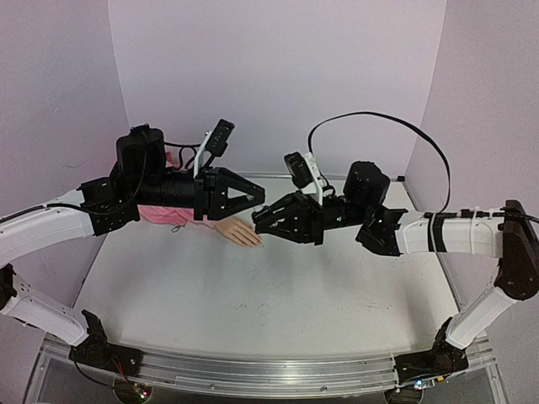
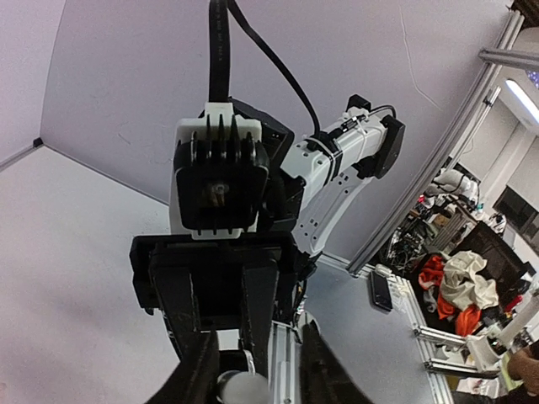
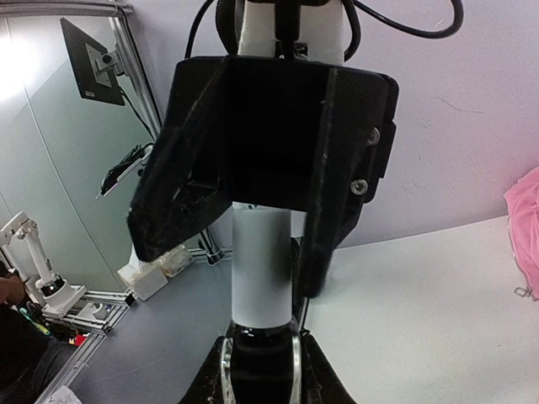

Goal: Paint the nails

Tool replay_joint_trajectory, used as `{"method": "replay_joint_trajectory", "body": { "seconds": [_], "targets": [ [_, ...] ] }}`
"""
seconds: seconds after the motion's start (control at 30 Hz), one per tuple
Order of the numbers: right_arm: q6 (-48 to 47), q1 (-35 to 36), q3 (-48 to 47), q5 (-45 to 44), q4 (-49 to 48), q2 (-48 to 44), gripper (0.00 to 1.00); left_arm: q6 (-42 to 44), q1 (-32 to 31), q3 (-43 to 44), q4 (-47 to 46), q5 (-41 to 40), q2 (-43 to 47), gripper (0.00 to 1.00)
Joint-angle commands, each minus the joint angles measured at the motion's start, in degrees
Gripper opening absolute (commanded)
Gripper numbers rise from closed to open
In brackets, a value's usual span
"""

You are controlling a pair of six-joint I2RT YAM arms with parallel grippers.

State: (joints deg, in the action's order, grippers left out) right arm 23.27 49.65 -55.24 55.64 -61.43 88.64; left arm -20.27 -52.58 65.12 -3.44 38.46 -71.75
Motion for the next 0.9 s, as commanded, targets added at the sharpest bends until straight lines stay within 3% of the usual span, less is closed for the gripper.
{"method": "replay_joint_trajectory", "body": {
  "seconds": [0.0,0.17,0.27,0.33,0.4,0.43,0.47,0.5,0.67,0.7,0.87],
  "targets": [
    [1.6,-0.1,-2.8,-0.1,-6.6,0.0,0.0,-0.1,-0.2,0.7,-3.8,0.1,0.2,0.24],
    [1.3,-1.3,-1.3,-5.4,-6.5,-0.2,0.0,-0.3,-0.2,0.6,-3.7,-2.4,-1.2,0.11],
    [-2.5,-1.6,-0.8,-15.0,-1.8,-1.2,0.0,-0.2,-0.2,0.6,-2.9,-5.2,-1.8,0.02],
    [-7.6,-0.9,-1.0,-33.2,6.0,-2.8,0.0,-0.3,-0.2,0.8,-1.2,-9.3,-2.1,0.0],
    [-13.2,4.8,-0.9,-75.2,12.7,-3.9,0.0,-1.2,-0.2,1.2,1.0,-16.2,-2.4,0.0],
    [-16.7,8.7,-0.3,-93.0,11.3,-2.9,0.0,-2.6,-0.3,1.5,2.4,-20.6,-2.7,0.0],
    [-19.7,10.0,0.1,-103.9,9.2,-1.8,0.0,-4.5,-0.2,2.1,5.0,-25.7,-3.3,0.0],
    [-21.8,10.2,-0.2,-107.2,7.4,-0.7,0.0,-6.3,-0.2,3.1,7.7,-29.2,-4.1,0.0],
    [-24.5,10.3,-3.6,-95.8,7.5,2.4,0.0,-7.1,-0.2,6.3,10.8,-31.9,-6.8,0.01],
    [-24.7,10.3,-3.6,-92.1,7.4,2.6,0.0,-6.5,-0.2,6.4,10.8,-31.6,-6.6,0.06],
    [-23.7,9.6,-1.7,-78.7,7.5,1.3,0.0,-2.4,-0.1,5.4,10.7,-30.3,-2.4,0.57]
  ]
}}
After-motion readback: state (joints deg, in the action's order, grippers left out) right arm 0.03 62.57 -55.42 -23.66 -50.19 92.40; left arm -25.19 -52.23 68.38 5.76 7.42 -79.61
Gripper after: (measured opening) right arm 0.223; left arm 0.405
